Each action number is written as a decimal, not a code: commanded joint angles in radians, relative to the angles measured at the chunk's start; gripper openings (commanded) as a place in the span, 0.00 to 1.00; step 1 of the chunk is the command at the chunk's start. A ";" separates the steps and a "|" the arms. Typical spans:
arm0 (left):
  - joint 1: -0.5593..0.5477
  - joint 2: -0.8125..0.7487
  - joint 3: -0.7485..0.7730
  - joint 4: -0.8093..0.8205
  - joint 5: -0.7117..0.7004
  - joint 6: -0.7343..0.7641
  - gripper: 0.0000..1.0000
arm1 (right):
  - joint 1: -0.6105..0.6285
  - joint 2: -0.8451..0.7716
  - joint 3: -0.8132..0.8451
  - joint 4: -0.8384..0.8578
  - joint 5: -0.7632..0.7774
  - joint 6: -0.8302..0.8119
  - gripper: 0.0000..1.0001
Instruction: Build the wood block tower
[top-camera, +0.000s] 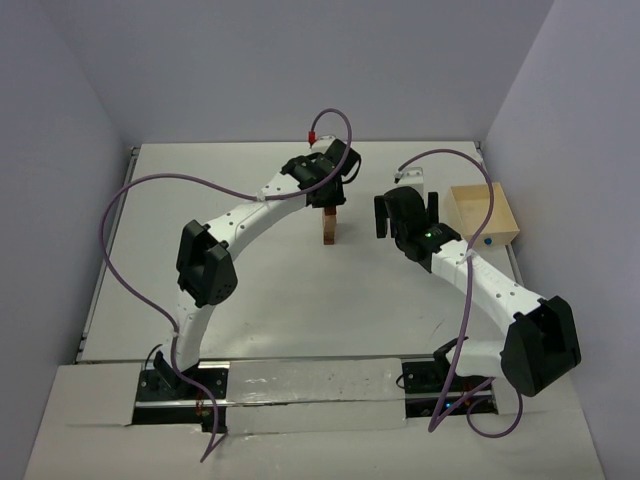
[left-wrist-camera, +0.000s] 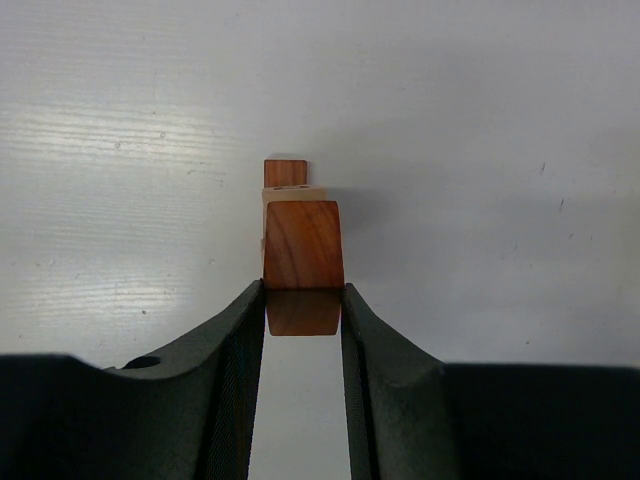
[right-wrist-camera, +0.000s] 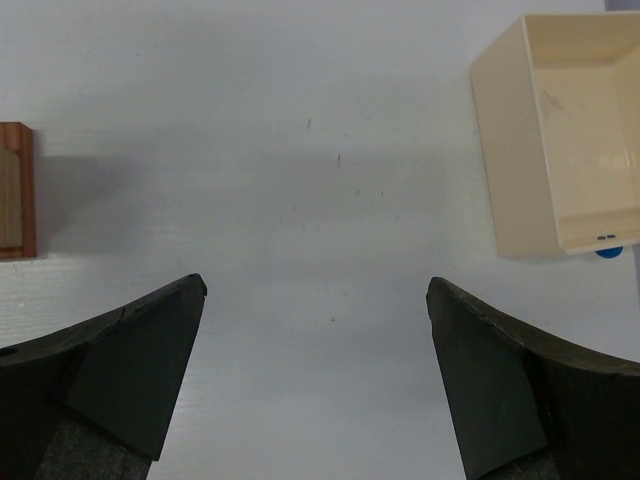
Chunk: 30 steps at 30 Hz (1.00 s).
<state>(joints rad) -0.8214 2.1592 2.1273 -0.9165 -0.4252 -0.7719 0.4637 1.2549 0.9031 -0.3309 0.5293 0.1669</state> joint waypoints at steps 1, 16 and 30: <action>-0.002 0.019 0.039 0.010 -0.026 -0.003 0.03 | -0.010 0.006 0.037 0.001 0.003 0.014 1.00; 0.007 0.028 0.027 0.013 -0.014 0.007 0.08 | -0.010 0.013 0.038 0.000 -0.003 0.014 1.00; 0.009 0.038 0.030 0.016 0.003 0.016 0.21 | -0.010 0.014 0.039 -0.001 -0.008 0.014 1.00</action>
<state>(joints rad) -0.8150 2.1906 2.1273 -0.9165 -0.4328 -0.7698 0.4599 1.2617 0.9031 -0.3309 0.5177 0.1673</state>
